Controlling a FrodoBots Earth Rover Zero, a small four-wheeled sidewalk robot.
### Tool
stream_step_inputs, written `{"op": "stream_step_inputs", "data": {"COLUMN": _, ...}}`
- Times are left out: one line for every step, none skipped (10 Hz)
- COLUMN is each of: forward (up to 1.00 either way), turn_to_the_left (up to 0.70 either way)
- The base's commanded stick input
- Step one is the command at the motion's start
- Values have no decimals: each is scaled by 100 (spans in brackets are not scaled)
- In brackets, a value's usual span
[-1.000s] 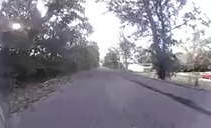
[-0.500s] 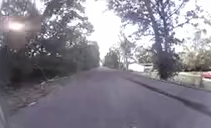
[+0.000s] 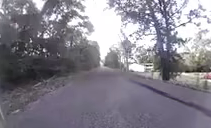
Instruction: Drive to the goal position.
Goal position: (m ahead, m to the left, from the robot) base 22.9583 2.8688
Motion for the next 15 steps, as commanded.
{"op": "stream_step_inputs", "data": {"forward": 70, "turn_to_the_left": 0}}
{"op": "stream_step_inputs", "data": {"forward": 70, "turn_to_the_left": 0}}
{"op": "stream_step_inputs", "data": {"forward": 70, "turn_to_the_left": 0}}
{"op": "stream_step_inputs", "data": {"forward": 70, "turn_to_the_left": 0}}
{"op": "stream_step_inputs", "data": {"forward": 70, "turn_to_the_left": 0}}
{"op": "stream_step_inputs", "data": {"forward": 70, "turn_to_the_left": 0}}
{"op": "stream_step_inputs", "data": {"forward": 70, "turn_to_the_left": 0}}
{"op": "stream_step_inputs", "data": {"forward": 70, "turn_to_the_left": 0}}
{"op": "stream_step_inputs", "data": {"forward": 70, "turn_to_the_left": 0}}
{"op": "stream_step_inputs", "data": {"forward": 70, "turn_to_the_left": 0}}
{"op": "stream_step_inputs", "data": {"forward": 70, "turn_to_the_left": 0}}
{"op": "stream_step_inputs", "data": {"forward": 70, "turn_to_the_left": 0}}
{"op": "stream_step_inputs", "data": {"forward": 70, "turn_to_the_left": 0}}
{"op": "stream_step_inputs", "data": {"forward": 70, "turn_to_the_left": 0}}
{"op": "stream_step_inputs", "data": {"forward": 70, "turn_to_the_left": 0}}
